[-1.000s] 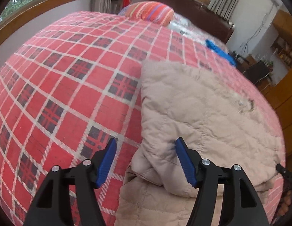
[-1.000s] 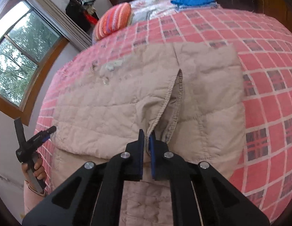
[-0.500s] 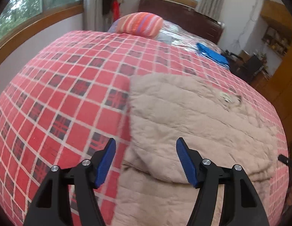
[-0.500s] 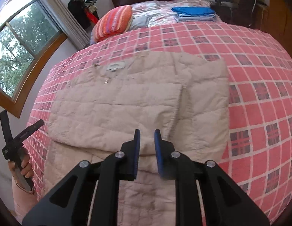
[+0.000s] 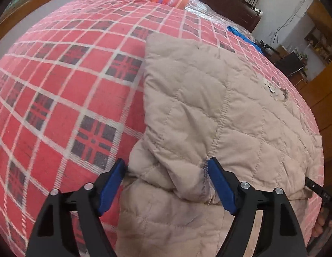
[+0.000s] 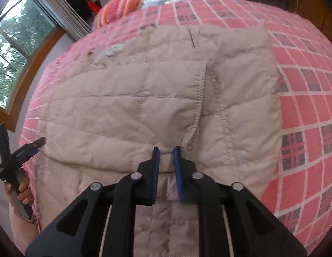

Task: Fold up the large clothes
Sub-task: 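Release the folded side and grasp the coat hem with the left tool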

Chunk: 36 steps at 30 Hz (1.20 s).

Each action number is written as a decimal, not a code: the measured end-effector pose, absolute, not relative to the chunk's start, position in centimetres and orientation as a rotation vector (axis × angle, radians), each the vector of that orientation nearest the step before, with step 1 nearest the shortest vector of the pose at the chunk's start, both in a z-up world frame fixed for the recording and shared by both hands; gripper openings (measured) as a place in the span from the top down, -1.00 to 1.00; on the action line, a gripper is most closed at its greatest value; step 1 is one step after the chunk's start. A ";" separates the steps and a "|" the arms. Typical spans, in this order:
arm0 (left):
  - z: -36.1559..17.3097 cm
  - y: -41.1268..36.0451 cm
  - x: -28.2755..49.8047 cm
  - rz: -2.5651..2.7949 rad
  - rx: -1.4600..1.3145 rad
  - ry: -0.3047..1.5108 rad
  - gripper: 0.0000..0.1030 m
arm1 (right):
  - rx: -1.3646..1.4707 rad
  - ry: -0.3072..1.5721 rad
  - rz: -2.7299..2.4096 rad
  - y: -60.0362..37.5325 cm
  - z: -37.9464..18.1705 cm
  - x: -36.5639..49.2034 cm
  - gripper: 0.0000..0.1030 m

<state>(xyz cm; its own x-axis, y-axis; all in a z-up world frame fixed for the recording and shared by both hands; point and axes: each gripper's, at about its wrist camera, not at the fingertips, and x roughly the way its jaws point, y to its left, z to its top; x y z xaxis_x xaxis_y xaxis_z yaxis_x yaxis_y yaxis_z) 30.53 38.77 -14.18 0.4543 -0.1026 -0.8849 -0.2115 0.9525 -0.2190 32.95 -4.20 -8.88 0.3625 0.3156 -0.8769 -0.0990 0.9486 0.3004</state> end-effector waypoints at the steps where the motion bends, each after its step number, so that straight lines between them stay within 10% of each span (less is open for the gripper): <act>1: -13.4 38.7 29.8 0.057 -0.301 1.088 -0.52 | 0.204 1.158 0.275 -4.2 -8.1 32.3 0.68; 17: -11.9 44.9 8.3 -0.027 -0.129 1.142 -0.60 | 0.172 1.111 0.317 -11.4 -5.2 9.1 -0.28; 36: -15.8 42.7 2.6 -0.176 -0.184 1.216 -0.62 | 0.290 1.242 0.304 -13.3 -11.6 2.8 -0.17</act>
